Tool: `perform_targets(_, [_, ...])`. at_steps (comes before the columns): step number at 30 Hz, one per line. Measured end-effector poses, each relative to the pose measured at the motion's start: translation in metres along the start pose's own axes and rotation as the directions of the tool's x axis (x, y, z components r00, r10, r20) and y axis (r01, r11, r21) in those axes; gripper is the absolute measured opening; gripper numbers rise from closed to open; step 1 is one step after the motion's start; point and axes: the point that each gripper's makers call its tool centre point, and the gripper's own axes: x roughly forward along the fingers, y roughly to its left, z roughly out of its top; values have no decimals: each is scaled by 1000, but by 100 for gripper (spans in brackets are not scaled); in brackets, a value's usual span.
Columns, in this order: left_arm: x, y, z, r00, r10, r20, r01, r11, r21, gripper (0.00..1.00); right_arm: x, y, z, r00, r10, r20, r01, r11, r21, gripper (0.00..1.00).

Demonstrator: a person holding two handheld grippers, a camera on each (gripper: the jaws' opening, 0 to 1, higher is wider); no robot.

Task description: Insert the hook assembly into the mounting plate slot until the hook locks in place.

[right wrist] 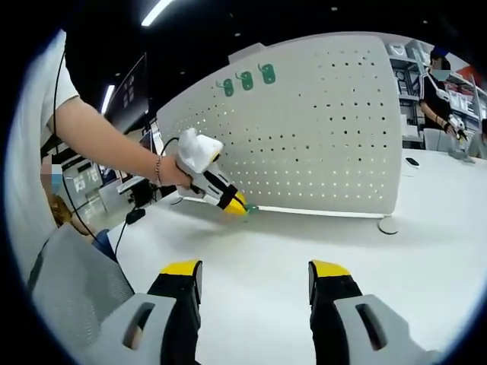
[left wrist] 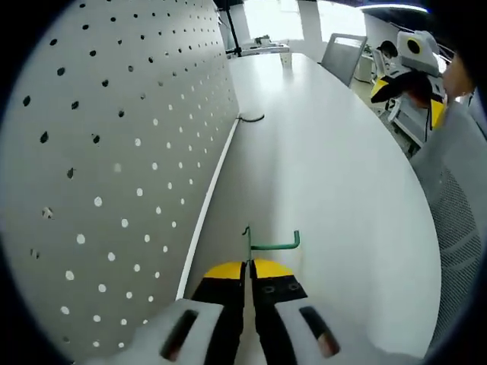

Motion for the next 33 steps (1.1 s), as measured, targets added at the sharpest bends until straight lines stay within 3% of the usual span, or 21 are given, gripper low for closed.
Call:
perform_targets(12, [-15,1,10,996,55,69,-53,998,-26,3,-1,1,3,1000,1,10,-1,1000,-1,54])
perform_targets(17, [-27,5,21,987,91,133,-85,995,-53,3,0,2,6,1000,2,15,-2,1000,-4,54])
perform_targets(25, [-36,-5,30,980,99,172,-90,994,-57,3,-1,3,16,999,0,46,-1,1000,12,54])
perform_targets(33, [-48,-12,41,965,123,233,-106,991,-84,3,-2,4,18,999,3,55,-4,1000,9,54])
